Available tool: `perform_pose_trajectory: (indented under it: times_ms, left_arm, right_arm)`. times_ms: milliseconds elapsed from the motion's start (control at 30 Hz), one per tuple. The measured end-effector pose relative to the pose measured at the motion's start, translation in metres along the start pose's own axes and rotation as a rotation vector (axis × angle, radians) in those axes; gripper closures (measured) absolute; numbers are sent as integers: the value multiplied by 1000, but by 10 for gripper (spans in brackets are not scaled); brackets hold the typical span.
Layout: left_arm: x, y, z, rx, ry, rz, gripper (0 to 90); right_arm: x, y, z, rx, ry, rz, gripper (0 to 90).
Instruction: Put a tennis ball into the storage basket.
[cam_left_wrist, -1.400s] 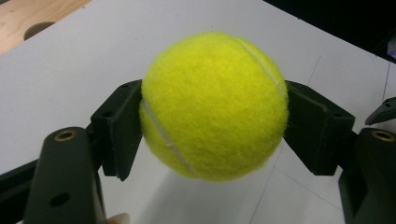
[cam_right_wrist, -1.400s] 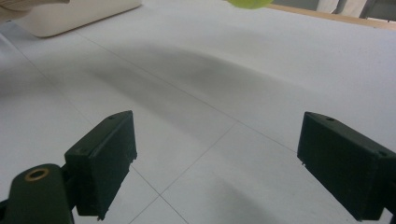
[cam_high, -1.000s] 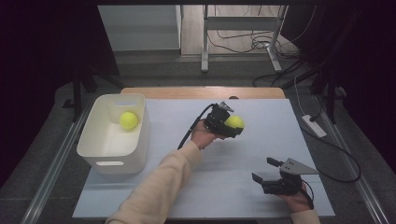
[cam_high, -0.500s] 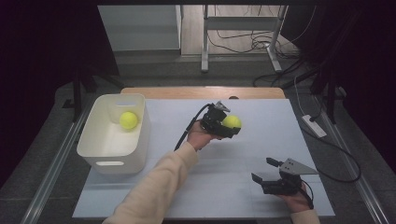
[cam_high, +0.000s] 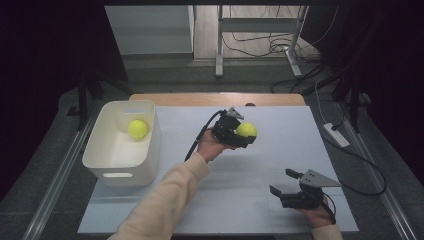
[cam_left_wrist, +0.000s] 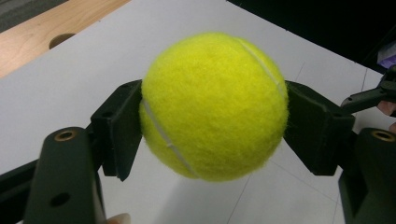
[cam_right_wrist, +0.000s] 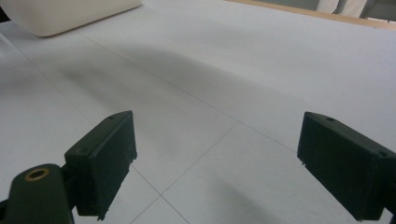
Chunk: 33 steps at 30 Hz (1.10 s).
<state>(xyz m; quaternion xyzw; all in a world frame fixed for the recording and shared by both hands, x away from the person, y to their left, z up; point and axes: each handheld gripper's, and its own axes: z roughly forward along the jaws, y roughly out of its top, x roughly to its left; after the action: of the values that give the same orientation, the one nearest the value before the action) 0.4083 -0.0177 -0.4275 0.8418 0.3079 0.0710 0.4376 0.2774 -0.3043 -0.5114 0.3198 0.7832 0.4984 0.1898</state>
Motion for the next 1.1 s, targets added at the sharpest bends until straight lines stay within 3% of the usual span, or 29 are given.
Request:
perform_pose_trajectory:
  times_ms: [333, 1100]
  left_arm:
    - [0, 0, -14, -7, 12, 21, 272]
    - [1, -4, -39, -36, 35, 29, 272]
  right_arm:
    - [0, 0, 0, 4, -4, 0, 118]
    - [1, 0, 0, 2, -5, -2, 117]
